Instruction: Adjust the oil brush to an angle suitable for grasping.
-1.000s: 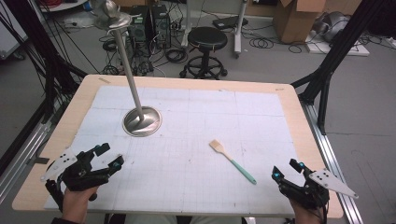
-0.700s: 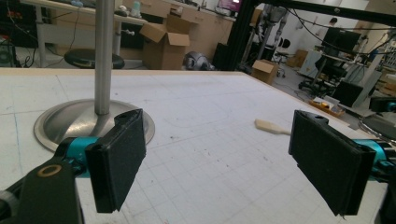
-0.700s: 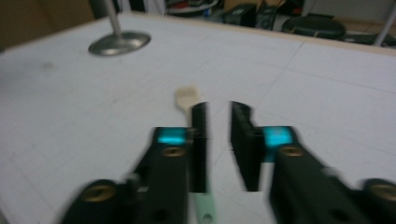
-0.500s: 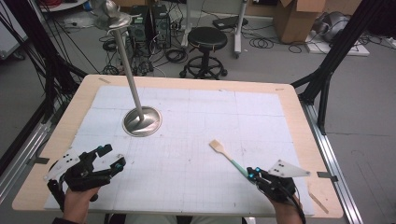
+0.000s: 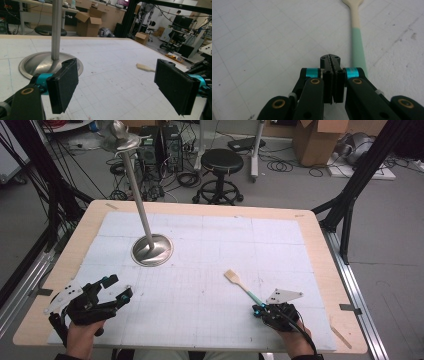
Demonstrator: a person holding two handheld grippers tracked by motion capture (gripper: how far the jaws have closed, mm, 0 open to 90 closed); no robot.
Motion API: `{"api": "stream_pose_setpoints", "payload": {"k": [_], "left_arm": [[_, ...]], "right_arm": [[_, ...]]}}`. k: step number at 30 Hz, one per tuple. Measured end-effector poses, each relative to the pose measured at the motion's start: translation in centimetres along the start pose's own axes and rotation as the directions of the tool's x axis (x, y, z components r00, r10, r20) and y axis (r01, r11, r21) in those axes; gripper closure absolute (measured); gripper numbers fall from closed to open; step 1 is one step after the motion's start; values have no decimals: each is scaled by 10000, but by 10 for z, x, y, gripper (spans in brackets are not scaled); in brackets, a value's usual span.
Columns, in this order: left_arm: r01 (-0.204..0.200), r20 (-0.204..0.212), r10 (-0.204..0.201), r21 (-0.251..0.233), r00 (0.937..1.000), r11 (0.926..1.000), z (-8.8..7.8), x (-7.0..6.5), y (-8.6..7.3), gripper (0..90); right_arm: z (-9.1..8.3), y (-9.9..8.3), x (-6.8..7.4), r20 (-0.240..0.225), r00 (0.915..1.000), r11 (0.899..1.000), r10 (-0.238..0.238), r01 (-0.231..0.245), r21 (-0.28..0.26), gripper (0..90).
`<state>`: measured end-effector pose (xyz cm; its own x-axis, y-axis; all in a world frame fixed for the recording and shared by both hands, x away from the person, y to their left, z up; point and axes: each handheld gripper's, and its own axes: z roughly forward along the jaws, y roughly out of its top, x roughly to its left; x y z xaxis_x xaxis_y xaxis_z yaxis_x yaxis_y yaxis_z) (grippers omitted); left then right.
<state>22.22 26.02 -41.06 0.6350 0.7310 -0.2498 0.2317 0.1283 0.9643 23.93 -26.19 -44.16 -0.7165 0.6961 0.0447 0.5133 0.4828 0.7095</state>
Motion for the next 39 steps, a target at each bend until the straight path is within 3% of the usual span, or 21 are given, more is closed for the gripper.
{"api": "stream_pose_setpoints", "payload": {"k": [6, 9, 15, 17, 18, 19, 20, 21, 22, 23, 24, 25, 26, 28, 29, 31, 35, 39], "left_arm": [[9, -25, -9, 29, 10000, 10000, 0, 0, 0, 198], [39, -46, -39, 39, 10000, 10000, 0, 1, 0, 198], [18, -31, -17, 93, 10000, 10000, 1, 1, -1, 198], [15, -44, -15, 112, 10000, 9999, 1, 1, -1, 198], [15, -44, -15, 112, 10000, 9999, 1, 1, -1, 198], [41, -56, -40, 113, 10000, 9999, 1, 1, -1, 198], [22, -62, -21, 120, 10000, 9999, 1, 1, -1, 198], [22, -62, -21, 120, 10000, 9999, 1, 1, -1, 199], [31, -49, -30, 115, 10000, 9999, 1, 1, -1, 198], [37, -48, -36, 117, 10000, 9999, 1, 1, -1, 199], [37, -48, -36, 117, 10000, 9999, 1, 1, -1, 199], [30, -52, -30, 112, 10000, 9999, 1, 1, -1, 199], [67, -42, -66, 102, 10000, 9999, 1, 1, -1, 198], [87, -68, -86, 77, 9999, 9999, 1, 2, -1, 199], [109, -70, -108, 82, 9999, 9999, 0, 2, -1, 199], [131, -79, -131, 55, 9999, 9999, -1, 3, -1, 198], [187, -133, -187, 2, 9997, 9998, -3, 5, -1, 199], [208, -120, -208, 34, 9997, 9998, -2, 5, -1, 199]], "right_arm": [[-3, -3, -5, 225, 9993, 9996, 297, -297, 20, 895], [-8, -5, -10, 573, 9966, 9982, 587, -592, 60, 895], [-13, -9, -22, 1461, 9832, 9937, 1091, -1115, 83, 895], [-15, -10, -26, 1854, 9734, 9903, 1344, -1383, 85, 895], [-15, -10, -26, 1854, 9734, 9903, 1344, -1383, 85, 895], [-16, -10, -32, 2493, 9544, 9850, 1640, -1721, 111, 895], [-17, -10, -34, 2660, 9480, 9831, 1746, -1832, 75, 895], [-17, -10, -34, 2660, 9480, 9831, 1746, -1832, 75, 895], [-17, -8, -38, 2928, 9335, 9766, 2070, -2152, -42, 895], [-16, -5, -38, 2798, 9339, 9743, 2226, -2229, -312, 895], [-15, -2, -37, 2573, 9399, 9745, 2244, -2168, -581, 895], [-15, -2, -37, 2573, 9399, 9745, 2244, -2168, -581, 895], [-10, 8, -31, 2429, 9493, 9792, 1996, -1837, -867, 895], [-7, 13, -29, 2402, 9512, 9801, 1937, -1767, -906, 895], [3, 25, -24, 2228, 9574, 9797, 1835, -1596, -1212, 895], [11, 34, -21, 2171, 9594, 9792, 1798, -1536, -1325, 895], [28, 47, -22, 2265, 9566, 9797, 1835, -1591, -1219, 894], [47, 53, -29, 2466, 9483, 9792, 1996, -1834, -870, 894]]}}
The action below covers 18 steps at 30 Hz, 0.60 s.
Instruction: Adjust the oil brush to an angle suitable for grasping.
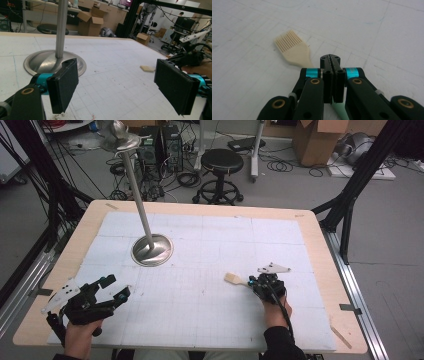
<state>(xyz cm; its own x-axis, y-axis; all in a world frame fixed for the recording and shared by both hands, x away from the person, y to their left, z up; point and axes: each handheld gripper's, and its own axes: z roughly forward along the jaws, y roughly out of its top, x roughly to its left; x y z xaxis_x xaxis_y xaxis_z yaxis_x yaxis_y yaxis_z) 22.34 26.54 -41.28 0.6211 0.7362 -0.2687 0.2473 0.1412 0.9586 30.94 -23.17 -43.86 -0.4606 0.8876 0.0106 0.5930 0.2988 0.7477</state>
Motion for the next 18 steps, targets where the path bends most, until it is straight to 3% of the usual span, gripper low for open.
{"api": "stream_pose_setpoints", "payload": {"k": [3, 6, 10, 12, 13, 14, 16, 18], "left_arm": [[-34, 37, 34, 58, 10000, 10000, 1, 0, 0, 199], [-110, 86, 109, 129, 9999, 9999, 2, -1, -1, 200], [-71, 103, 69, 134, 9999, 9999, 2, -1, -1, 200], [-15, 94, 14, 93, 10000, 10000, 2, -1, -1, 200], [-4, 105, 3, 94, 9999, 10000, 2, -1, -1, 200], [-4, 105, 3, 94, 9999, 10000, 2, -1, -1, 200], [-27, 112, 26, 120, 9999, 9999, 2, -1, -1, 201], [-61, 111, 60, 120, 9999, 9999, 2, -1, -1, 201]], "right_arm": [[8, 2, 0, 88, 9999, 9999, 110, -111, 117, 894], [17, 7, 1, -108, 9994, 9993, 323, -321, 204, 894], [21, 10, 9, -386, 9992, 9996, 130, -119, 269, 894], [20, 10, 11, -839, 9964, 9993, 135, -105, 358, 893], [18, 8, 14, -1407, 9900, 9989, 4, 63, 469, 893], [18, 8, 14, -1407, 9900, 9989, 4, 63, 469, 893], [14, 5, 21, -2160, 9759, 9982, -295, 401, 450, 894], [12, 2, 28, -2521, 9666, 9971, -467, 602, 459, 894]]}}
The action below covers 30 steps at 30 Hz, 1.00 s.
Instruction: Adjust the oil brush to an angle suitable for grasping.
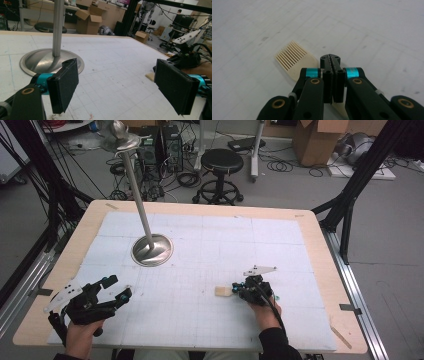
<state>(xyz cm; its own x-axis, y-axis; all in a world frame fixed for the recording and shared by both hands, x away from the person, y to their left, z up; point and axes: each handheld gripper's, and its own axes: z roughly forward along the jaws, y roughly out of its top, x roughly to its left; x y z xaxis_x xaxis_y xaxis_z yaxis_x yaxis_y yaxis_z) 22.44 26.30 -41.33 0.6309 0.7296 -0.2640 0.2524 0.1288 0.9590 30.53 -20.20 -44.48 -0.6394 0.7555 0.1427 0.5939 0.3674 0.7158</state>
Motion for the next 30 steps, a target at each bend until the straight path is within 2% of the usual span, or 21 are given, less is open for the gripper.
{"api": "stream_pose_setpoints", "payload": {"k": [5, 8, 10, 11, 13, 15, 16, 17, 19, 21, 22, 23, 26, 27, 28, 29, 30], "left_arm": [[-7, -16, 7, 23, 10000, 10000, 0, 0, 0, 201], [49, -31, -49, -18, 10000, 10000, 0, 1, 0, 201], [33, -59, -33, -8, 10000, 10000, -1, 1, 0, 201], [83, -47, -84, -50, 10000, 10000, -1, 1, 0, 201], [68, -84, -68, -58, 9999, 10000, -2, 2, 0, 202], [117, -93, -117, -69, 9999, 9999, -3, 2, 0, 202], [117, -93, -117, -69, 9999, 9999, -3, 2, 0, 202], [106, -101, -107, -44, 9999, 9999, -3, 2, 0, 202], [86, -110, -86, -28, 9999, 10000, -3, 3, 0, 202], [112, -107, -112, -28, 9999, 9999, -2, 2, 0, 202], [112, -107, -112, -28, 9999, 9999, -2, 2, 0, 202], [98, -109, -99, -27, 9999, 9999, -2, 2, 0, 202], [110, -137, -111, -62, 9998, 9999, -3, 2, 0, 203], [128, -165, -129, -81, 9998, 9999, -4, 3, 0, 204], [128, -165, -129, -81, 9998, 9999, -4, 3, 0, 204], [150, -177, -151, -74, 9997, 9999, -5, 4, -1, 204], [158, -200, -160, -65, 9997, 9999, -6, 5, -1, 204]], "right_arm": [[1, -4, 19, -831, 9950, 9984, -554, 559, 42, 893], [2, -6, 29, -1498, 9860, 9972, -727, 748, 81, 893], [1, -6, 35, -1759, 9798, 9953, -948, 970, 35, 893], [-1, -6, 38, -1830, 9780, 9950, -1000, 986, -168, 893], [-11, -5, 37, -1706, 9807, 9948, -957, 883, -510, 894], [-23, -9, 29, -1488, 9856, 9951, -809, 714, -681, 894], [-23, -9, 29, -1488, 9856, 9951, -809, 714, -681, 894], [-35, -15, 25, -1222, 9887, 9954, -870, 814, -501, 893], [-41, -22, 26, -1266, 9848, 9927, -1191, 1158, -326, 894], [-41, -26, 31, -1435, 9794, 9898, -1424, 1419, -137, 894], [-41, -26, 31, -1435, 9794, 9898, -1424, 1419, -137, 894], [-33, -28, 37, -1601, 9754, 9877, -1514, 1558, 151, 894], [-29, -27, 39, -1495, 9761, 9857, -1577, 1647, 353, 894], [-39, -27, 29, -1043, 9881, 9935, -1134, 1142, 19, 894], [-39, -27, 29, -1043, 9881, 9935, -1134, 1142, 19, 894], [-45, -27, 23, -864, 9925, 9961, -866, 849, -230, 894], [-62, -32, 2, -30, 10000, 9981, -57, 55, -619, 894]]}}
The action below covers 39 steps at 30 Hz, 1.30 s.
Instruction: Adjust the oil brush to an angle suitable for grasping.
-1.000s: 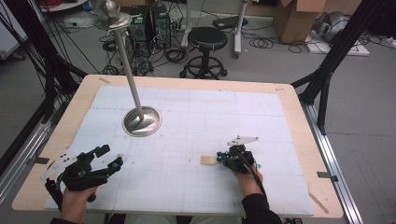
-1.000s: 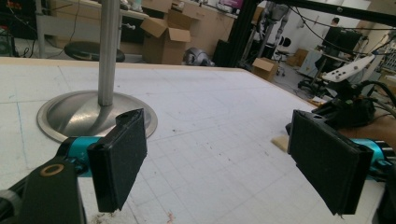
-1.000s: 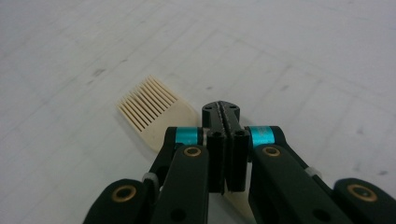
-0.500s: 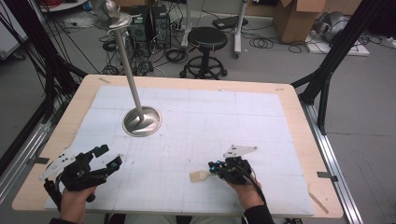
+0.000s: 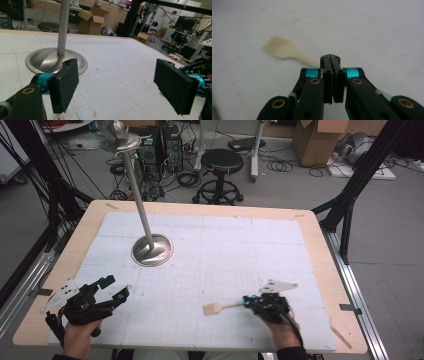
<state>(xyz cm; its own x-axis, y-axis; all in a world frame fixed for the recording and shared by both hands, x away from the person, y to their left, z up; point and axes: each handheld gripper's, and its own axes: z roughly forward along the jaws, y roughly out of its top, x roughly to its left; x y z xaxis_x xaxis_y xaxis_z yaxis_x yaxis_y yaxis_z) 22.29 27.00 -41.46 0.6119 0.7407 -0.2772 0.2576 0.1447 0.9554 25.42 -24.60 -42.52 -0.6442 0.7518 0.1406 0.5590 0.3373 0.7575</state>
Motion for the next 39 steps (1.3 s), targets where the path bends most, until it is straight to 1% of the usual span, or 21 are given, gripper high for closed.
{"api": "stream_pose_setpoints", "payload": {"k": [1, 2, 3, 5, 6, 7, 8, 10, 12, 13, 15, 18, 19, 24, 27, 30, 32, 33, 37, 38, 39], "left_arm": [[0, 0, 0, 0, 10000, 10000, 0, 0, 0, 204], [7, -24, -7, -31, 10000, 10000, 0, 0, 0, 204], [7, -24, -7, -31, 10000, 10000, 0, 0, 0, 204], [2, -41, -2, -52, 10000, 10000, 0, -1, 0, 204], [-36, -37, 36, -9, 10000, 10000, 1, -1, 1, 204], [-58, -15, 58, 18, 10000, 10000, 1, -1, 0, 204], [-61, -16, 61, 34, 10000, 10000, 2, -2, 0, 204], [-72, 8, 71, 77, 10000, 9999, 2, -1, 0, 204], [-68, 12, 67, 95, 10000, 9999, 2, -1, 0, 204], [-43, 26, 43, 73, 10000, 10000, 2, -1, 0, 204], [-50, 19, 49, 65, 10000, 10000, 2, -1, 0, 204], [-19, 23, 19, 4, 10000, 10000, 1, 0, 0, 204], [-19, 23, 19, 4, 10000, 10000, 1, 0, 0, 204], [-9, -3, 9, 2, 10000, 10000, 1, 1, 0, 205], [-15, 9, 15, 18, 10000, 10000, 2, 0, 0, 204], [-31, 3, 31, 26, 10000, 10000, 2, 0, 0, 205], [-21, -7, 21, 19, 10000, 10000, 2, 1, 0, 204], [-8, -14, 8, 16, 10000, 10000, 1, 1, 1, 205], [37, -66, -38, -55, 10000, 10000, 1, 2, 1, 205], [23, -69, -23, -43, 10000, 10000, 0, 3, 1, 204], [23, -69, -23, -43, 10000, 10000, 0, 3, 1, 205]], "right_arm": [[-8, -4, -11, 502, 9984, 9996, 269, -266, -67, 894], [-15, -8, -21, 1041, 9930, 9984, 558, -548, -117, 894], [-15, -8, -21, 1041, 9930, 9984, 558, -548, -117, 894], [-25, -19, -40, 1795, 9766, 9930, 1183, -1158, -242, 894], [-29, -28, -54, 2324, 9576, 9854, 1704, -1668, -351, 894], [-30, -30, -58, 2421, 9510, 9812, 1925, -1902, -332, 894], [-30, -31, -60, 2467, 9483, 9797, 1995, -1985, -289, 894], [-26, -30, -60, 2456, 9500, 9804, 1930, -1967, -99, 894], [-18, -28, -56, 2353, 9556, 9820, 1776, -1879, 219, 893], [-15, -26, -54, 2383, 9576, 9847, 1618, -1726, 252, 893], [-13, -24, -52, 2306, 9597, 9846, 1608, -1721, 293, 894], [-4, -17, -45, 2211, 9669, 9892, 1273, -1401, 433, 894], [-4, -17, -43, 2087, 9700, 9894, 1243, -1371, 480, 894], [-1, -16, -30, 1725, 9764, 9879, 1298, -1422, 619, 894], [5, -13, -16, 1481, 9813, 9885, 1228, -1343, 698, 894], [13, -9, -1, 1334, 9808, 9855, 1425, -1532, 730, 894], [16, -7, 3, 1228, 9836, 9868, 1324, -1424, 772, 893], [24, -3, 15, 999, 9881, 9888, 1167, -1250, 813, 893], [40, 6, 33, 610, 9946, 9924, 844, -895, 851, 893], [44, 8, 38, 611, 9952, 9934, 760, -808, 812, 893], [49, 11, 41, 432, 9969, 9939, 665, -700, 852, 893]]}}
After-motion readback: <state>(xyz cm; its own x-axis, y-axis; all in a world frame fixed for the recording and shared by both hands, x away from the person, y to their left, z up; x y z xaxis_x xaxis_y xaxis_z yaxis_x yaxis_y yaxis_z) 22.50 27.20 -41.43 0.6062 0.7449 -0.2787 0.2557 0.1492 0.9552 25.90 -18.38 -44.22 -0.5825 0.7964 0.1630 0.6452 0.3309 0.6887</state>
